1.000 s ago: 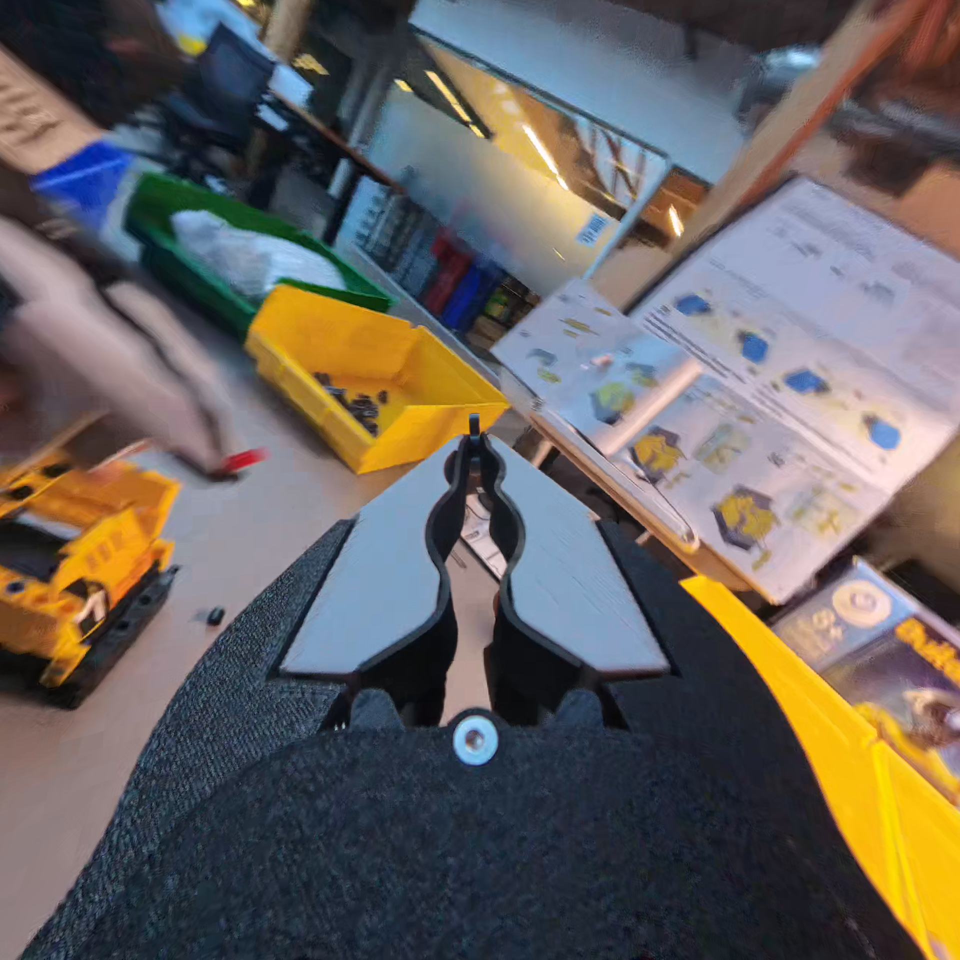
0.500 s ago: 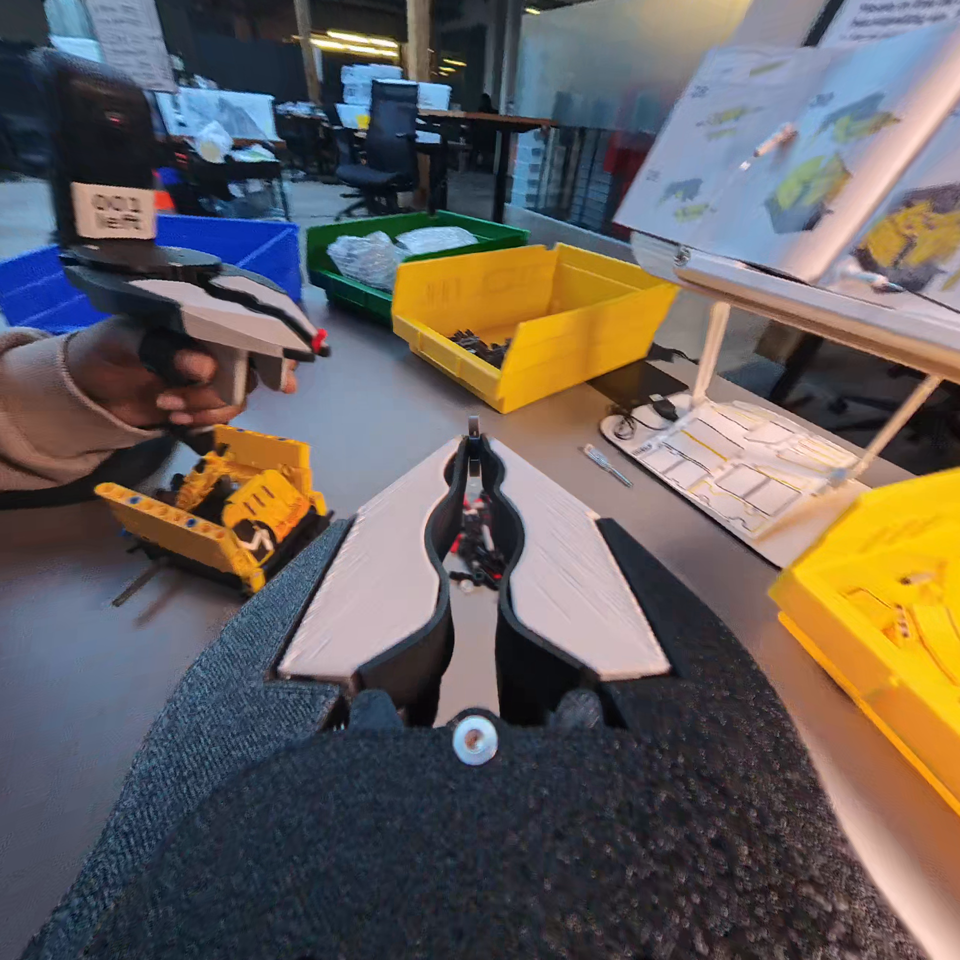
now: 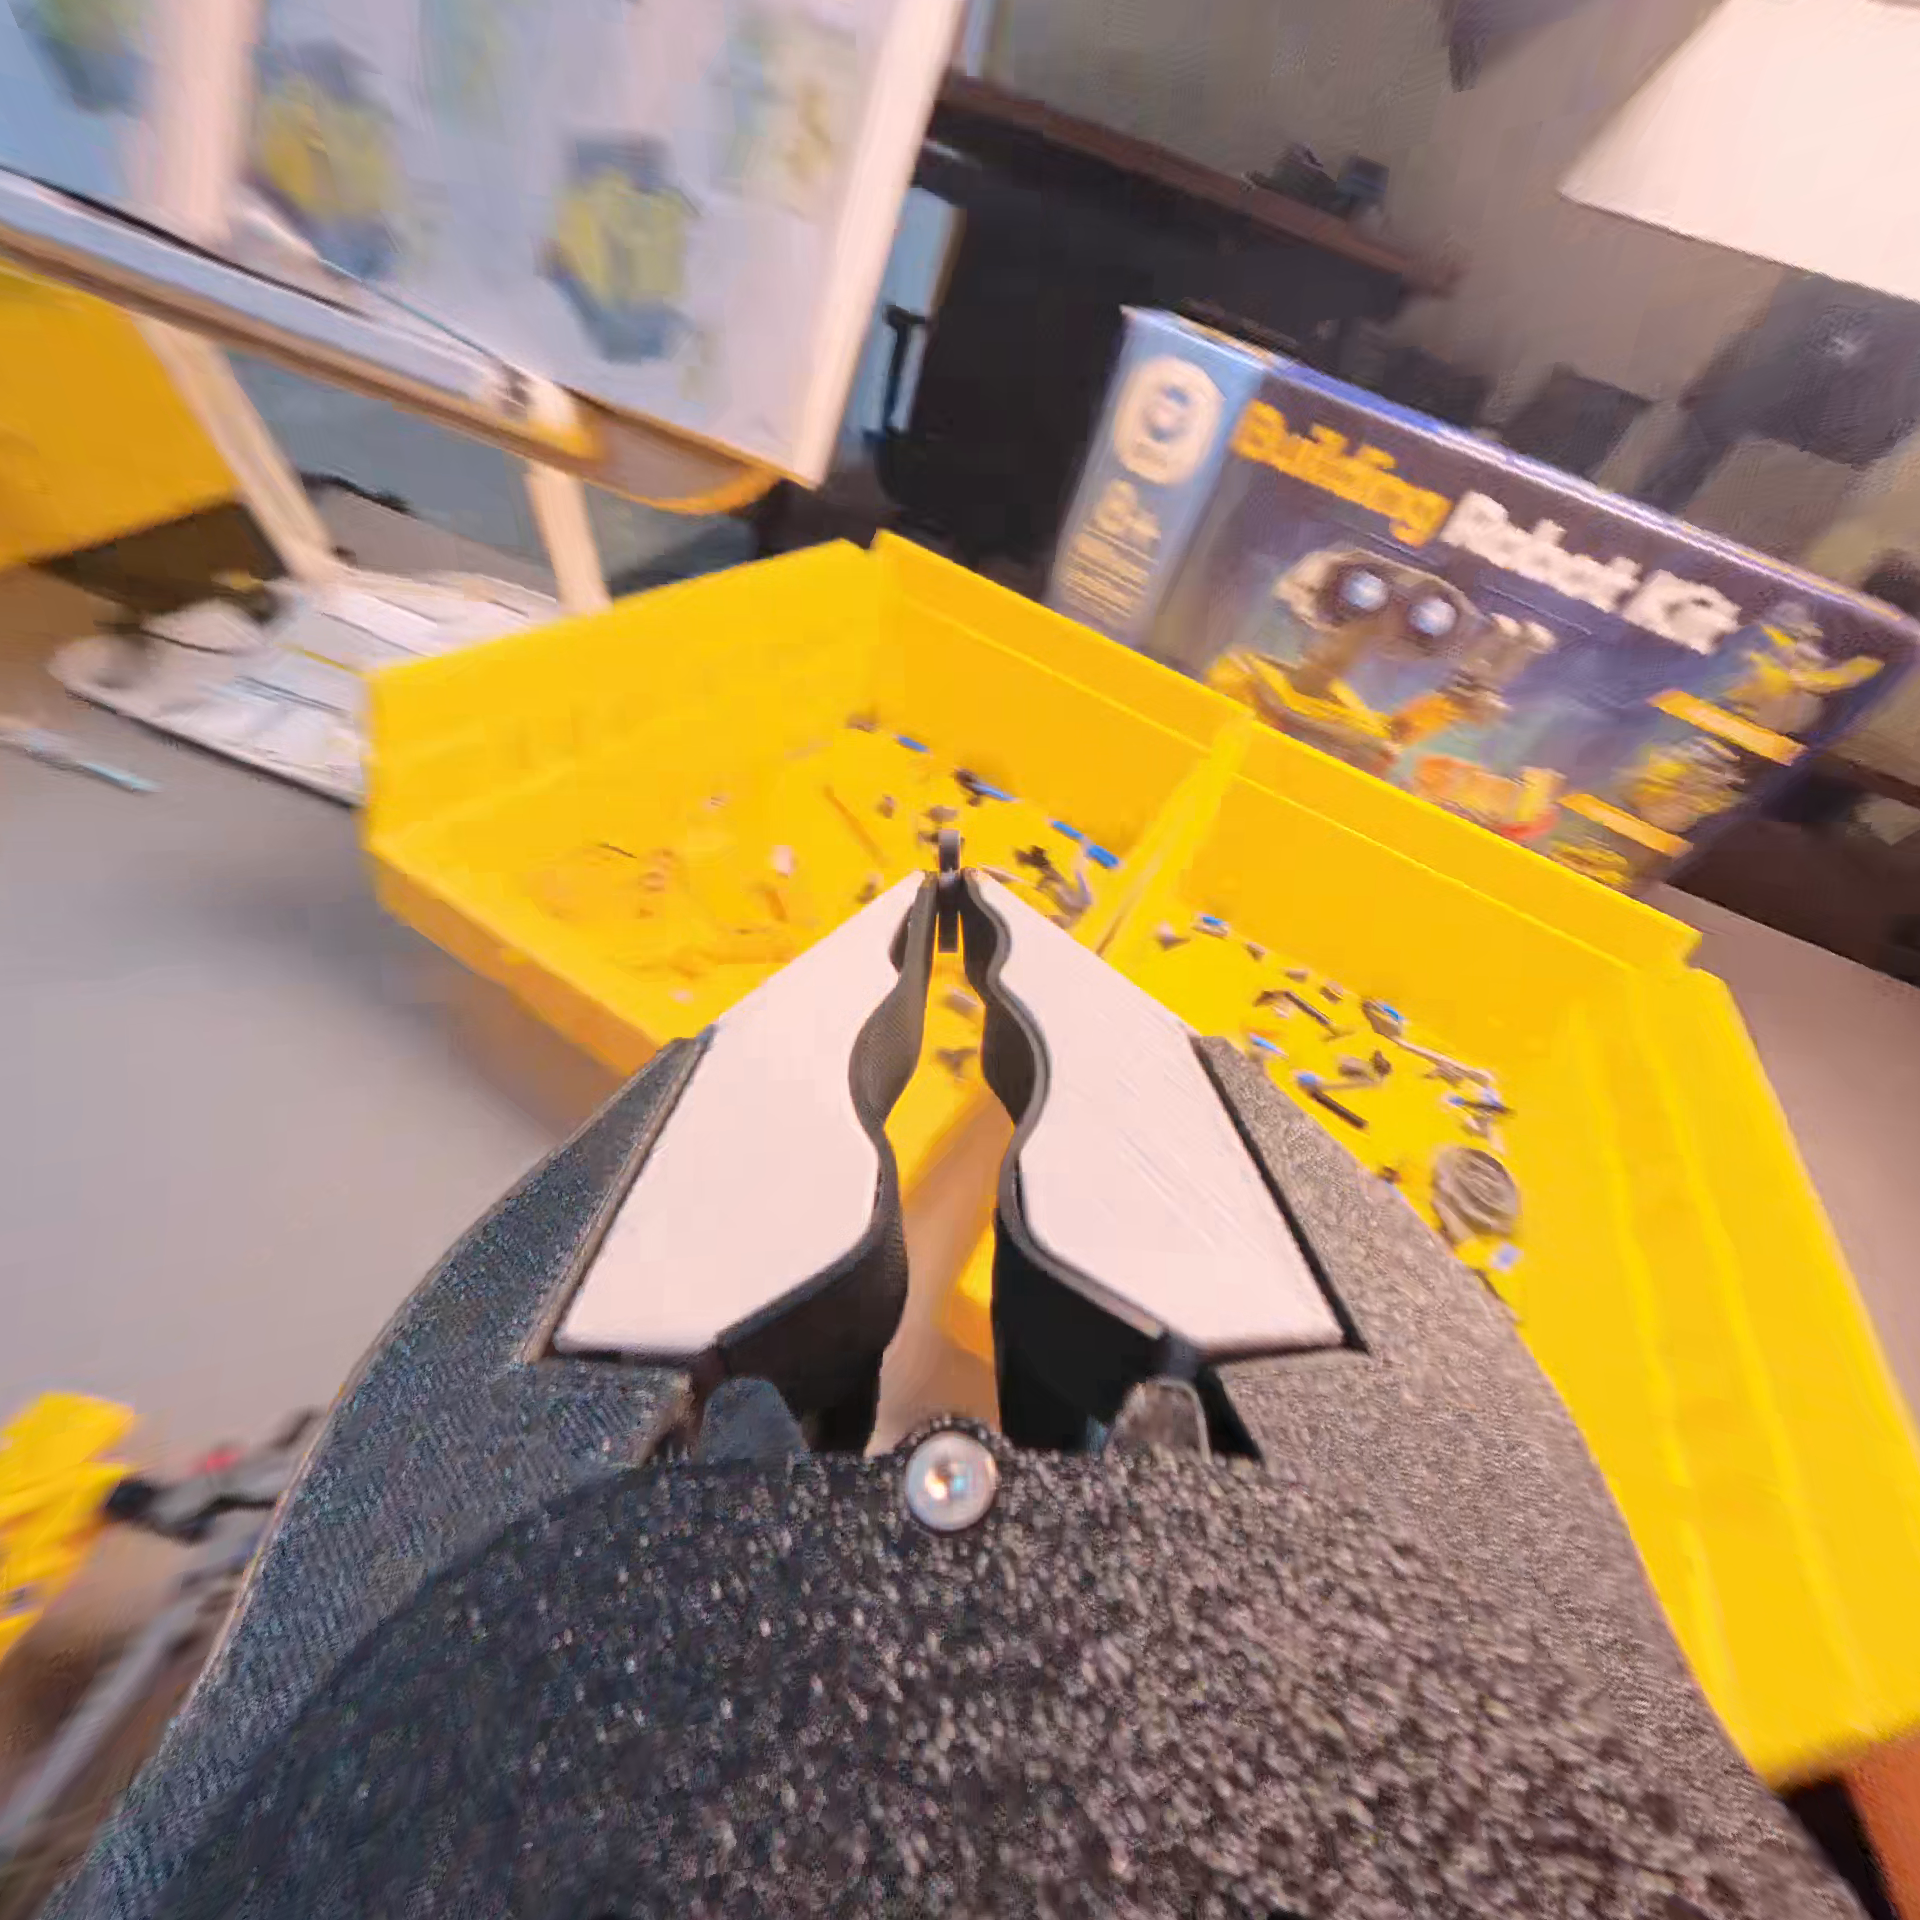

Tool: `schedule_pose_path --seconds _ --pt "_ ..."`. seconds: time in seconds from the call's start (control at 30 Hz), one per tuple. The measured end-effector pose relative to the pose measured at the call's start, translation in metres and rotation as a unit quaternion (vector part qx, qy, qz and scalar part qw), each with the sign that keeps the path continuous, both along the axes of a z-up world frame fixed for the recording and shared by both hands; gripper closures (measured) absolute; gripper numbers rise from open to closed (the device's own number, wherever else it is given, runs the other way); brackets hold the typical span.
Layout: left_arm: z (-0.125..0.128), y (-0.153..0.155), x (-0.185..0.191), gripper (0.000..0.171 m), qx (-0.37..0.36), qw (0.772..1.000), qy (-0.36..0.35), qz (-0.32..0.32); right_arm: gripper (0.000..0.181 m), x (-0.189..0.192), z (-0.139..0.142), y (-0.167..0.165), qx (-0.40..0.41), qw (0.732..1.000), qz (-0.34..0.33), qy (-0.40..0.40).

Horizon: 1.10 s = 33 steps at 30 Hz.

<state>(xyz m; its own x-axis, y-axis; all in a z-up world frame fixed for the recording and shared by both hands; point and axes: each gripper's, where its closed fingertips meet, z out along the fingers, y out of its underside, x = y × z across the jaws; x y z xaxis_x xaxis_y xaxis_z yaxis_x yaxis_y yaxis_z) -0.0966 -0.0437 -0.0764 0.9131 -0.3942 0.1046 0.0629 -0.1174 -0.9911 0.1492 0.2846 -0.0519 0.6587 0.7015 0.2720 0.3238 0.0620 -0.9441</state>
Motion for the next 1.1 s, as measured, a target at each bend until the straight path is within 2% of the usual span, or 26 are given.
schedule_pose_path --seconds 0.07,0.13,0.17,0.27,0.37,0.47,0.5,0.57,0.67,0.77,0.83,0.9,1.03,1.1 --pt "-0.003 0.001 0.003 0.168 -0.004 1.000 -0.002 -0.006 0.179 0.039 -0.018 0.048 -0.017 0.996 -0.071 -0.042" --pt "-0.006 0.001 0.006 0.169 -0.008 1.000 -0.002 -0.012 0.177 0.064 -0.040 0.079 -0.052 0.990 -0.110 -0.068" --pt "-0.008 0.002 0.007 0.168 -0.010 1.000 -0.001 -0.011 0.170 0.072 -0.048 0.089 -0.064 0.988 -0.125 -0.068" --pt "-0.011 0.002 0.010 0.169 -0.015 1.000 0.001 -0.015 0.156 0.081 -0.053 0.098 -0.059 0.985 -0.153 -0.048" --pt "-0.013 0.003 0.014 0.168 -0.016 1.000 0.002 -0.022 0.143 0.074 -0.034 0.087 -0.018 0.990 -0.138 -0.033" --pt "-0.015 0.003 0.019 0.168 -0.015 0.999 0.007 -0.030 0.141 0.035 0.003 0.043 0.016 0.999 -0.038 0.019" --pt "-0.015 0.003 0.020 0.168 -0.011 0.999 0.012 -0.031 0.143 0.017 0.017 0.021 0.025 0.999 0.011 0.035" --pt "-0.013 0.001 0.024 0.168 0.001 0.999 0.031 -0.033 0.149 -0.032 0.035 -0.039 0.002 0.987 0.149 0.063" --pt "-0.006 -0.002 0.029 0.168 0.034 0.996 0.082 -0.025 0.149 -0.099 0.044 -0.142 -0.084 0.931 0.344 0.087" --pt "-0.001 -0.007 0.035 0.168 0.066 0.986 0.154 -0.017 0.151 -0.147 0.029 -0.234 -0.152 0.869 0.465 0.072" --pt "-0.002 -0.010 0.040 0.168 0.079 0.977 0.199 -0.016 0.156 -0.168 0.014 -0.282 -0.183 0.835 0.516 0.054" --pt "-0.002 -0.011 0.045 0.168 0.092 0.967 0.238 -0.014 0.157 -0.181 0.002 -0.316 -0.206 0.810 0.548 0.037" --pt "-0.008 -0.012 0.053 0.168 0.097 0.951 0.294 -0.012 0.161 -0.193 -0.015 -0.345 -0.229 0.791 0.567 0.015" --pt "-0.011 -0.012 0.056 0.168 0.094 0.947 0.308 -0.016 0.164 -0.195 -0.020 -0.346 -0.220 0.797 0.563 0.006"
